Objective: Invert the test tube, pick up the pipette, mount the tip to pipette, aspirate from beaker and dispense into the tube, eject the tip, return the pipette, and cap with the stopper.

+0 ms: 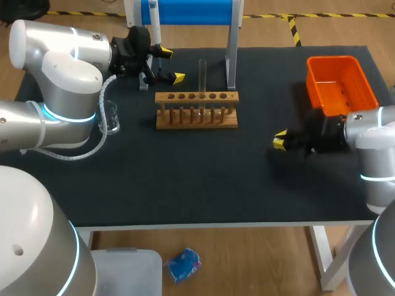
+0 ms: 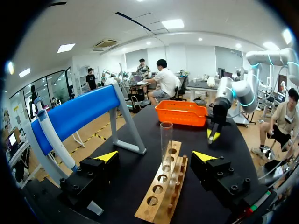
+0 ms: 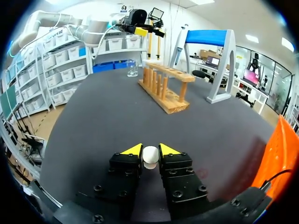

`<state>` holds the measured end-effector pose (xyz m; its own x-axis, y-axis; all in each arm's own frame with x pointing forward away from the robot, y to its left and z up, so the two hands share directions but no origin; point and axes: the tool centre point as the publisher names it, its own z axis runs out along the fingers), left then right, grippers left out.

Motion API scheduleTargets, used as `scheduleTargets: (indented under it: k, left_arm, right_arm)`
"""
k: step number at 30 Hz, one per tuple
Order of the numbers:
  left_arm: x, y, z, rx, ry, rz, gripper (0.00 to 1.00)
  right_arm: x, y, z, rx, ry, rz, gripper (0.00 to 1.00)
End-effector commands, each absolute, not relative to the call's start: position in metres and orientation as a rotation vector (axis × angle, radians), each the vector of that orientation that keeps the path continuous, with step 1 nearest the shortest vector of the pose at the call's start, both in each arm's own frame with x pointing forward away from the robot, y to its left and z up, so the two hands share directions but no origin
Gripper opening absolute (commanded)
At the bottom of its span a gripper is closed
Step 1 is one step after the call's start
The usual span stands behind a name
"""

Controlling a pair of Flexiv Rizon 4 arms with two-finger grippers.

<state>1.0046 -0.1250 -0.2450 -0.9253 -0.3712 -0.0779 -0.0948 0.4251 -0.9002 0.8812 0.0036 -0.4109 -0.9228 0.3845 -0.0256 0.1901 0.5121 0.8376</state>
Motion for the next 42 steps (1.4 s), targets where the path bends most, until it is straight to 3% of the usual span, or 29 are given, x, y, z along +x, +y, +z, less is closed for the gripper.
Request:
scheduleTargets:
  k: [1, 17, 25, 28, 42]
  left_arm:
    - [1.004, -0.125, -0.246, -0.405, 2.414, -1.502, 1.0]
    - [1.004, -0.125, -0.246, -0.405, 2.414, -1.502, 1.0]
    - [1.004, -0.125, -0.246, -0.405, 2.414, -1.502, 1.0]
    - [1.004, -0.125, -0.246, -0.405, 2.414, -1.502, 1.0]
    - [1.004, -0.125, -0.246, -0.405, 2.414, -1.502, 1.0]
  right_arm:
    - [0.878, 0.004, -0.377, 0.526, 2.566, 1.338, 0.0]
    - [0.924, 0.042, -0.225, 0.34, 2.496, 1.356, 0.0]
    - [0.957, 0.096, -0.177, 0.258, 2.518, 1.365, 0.0]
    - [0.963, 0.117, -0.163, 0.215, 2.528, 1.389, 0.0]
    - [0.963, 0.117, -0.163, 0.215, 2.528, 1.389, 0.0]
